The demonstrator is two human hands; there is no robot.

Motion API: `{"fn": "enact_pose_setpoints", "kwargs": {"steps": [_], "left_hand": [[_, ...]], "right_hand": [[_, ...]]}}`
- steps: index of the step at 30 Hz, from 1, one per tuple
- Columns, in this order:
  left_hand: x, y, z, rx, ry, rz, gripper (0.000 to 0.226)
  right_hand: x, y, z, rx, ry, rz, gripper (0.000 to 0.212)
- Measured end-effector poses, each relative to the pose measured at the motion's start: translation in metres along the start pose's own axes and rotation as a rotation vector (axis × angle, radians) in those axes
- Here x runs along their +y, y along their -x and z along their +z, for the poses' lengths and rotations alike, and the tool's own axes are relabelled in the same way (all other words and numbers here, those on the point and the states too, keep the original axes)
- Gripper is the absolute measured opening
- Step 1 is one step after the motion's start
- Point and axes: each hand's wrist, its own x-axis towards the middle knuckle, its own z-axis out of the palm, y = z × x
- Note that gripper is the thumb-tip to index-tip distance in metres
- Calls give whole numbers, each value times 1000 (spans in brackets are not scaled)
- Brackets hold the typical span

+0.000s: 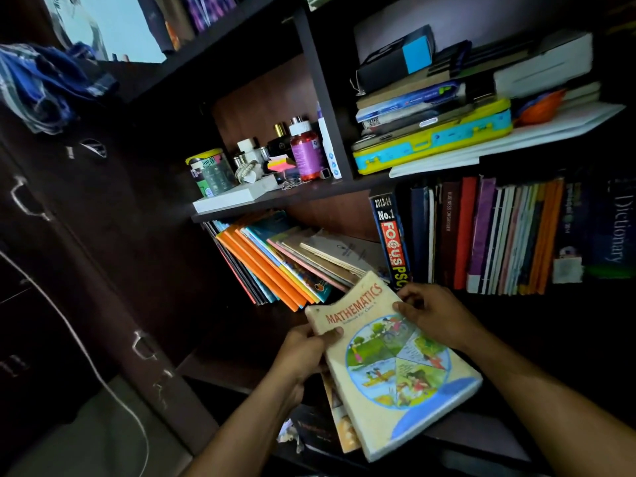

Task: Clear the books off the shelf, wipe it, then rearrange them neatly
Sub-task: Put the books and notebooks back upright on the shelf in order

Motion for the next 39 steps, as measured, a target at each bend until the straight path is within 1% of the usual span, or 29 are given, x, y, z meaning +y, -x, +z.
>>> {"fn": "enact_pose_setpoints", "kwargs": {"steps": [2,4,5,6,7,8,11,13,17,19,20,21,22,24,25,26,27,28,29,30,32,34,35,36,37,38,39], "left_hand": [[3,-1,-1,-2,-103,46,20],[7,-3,-14,83,-329,99,20],[8,-4,-21,117,-418,124,21],[6,-6,-26,104,-568,150,25],[5,-7,-29,95,-653,155,30],[3,-8,-29,103,-679,171,32],[0,-10,-25,120,-505,106,27],[2,-11,-21,93,-420,52,24],[9,-8,-21,58,-247,-79,27],[13,-3,-20,37,-158,-83,26],[14,0,-19,61,-111,-64,27],[17,2,-22,122,-83,-20,27],[20,2,-28,216,-77,53,26],[32,0,-49,463,-117,213,19],[38,-1,-62,569,-145,285,22],[42,-2,-76,648,-168,345,31],[46,1,-87,704,-190,408,42],[51,2,-97,747,-216,476,47],[54,5,-103,782,-246,539,42],[57,8,-107,807,-262,596,32],[53,9,-106,791,-220,625,20],[37,8,-102,647,-158,552,25],[26,8,-97,568,-165,508,30],[15,6,-96,522,-193,470,31],[3,4,-97,510,-188,446,29],[-3,3,-99,526,-159,422,29],[-6,1,-101,555,-125,405,30]], "right_hand": [[3,-2,1,-2,11,8,17],[4,-4,1,3,14,17,18],[4,-4,1,13,8,19,19],[4,-4,1,22,1,21,19],[4,-5,0,27,-4,21,18],[4,-5,0,29,-7,15,15],[8,-6,0,17,-47,-1,13],[11,-7,-1,15,-111,-8,11],[11,-6,-4,20,-175,-13,11],[11,-6,-5,12,-184,-11,13],[11,-6,-5,5,-188,-13,14],[10,-5,-5,3,-192,-17,14],[11,-5,-6,5,-193,-21,14],[12,-5,-8,14,-202,-19,13],[11,-5,-9,15,-198,-11,13],[11,-6,-9,6,-179,-5,13],[11,-6,-9,-5,-145,-3,13],[10,-6,-7,-21,-112,1,13],[11,-4,-5,-35,-80,16,12],[10,-2,-4,-44,-52,33,13],[10,0,-1,-28,12,64,15],[0,2,-5,-56,139,83,12],[-10,2,-8,-88,219,96,17],[-21,-2,-10,-124,324,96,32],[-33,-7,-10,-148,456,74,48],[-47,-14,-7,-134,571,48,57],[-62,-22,-3,-96,625,5,59]]}}
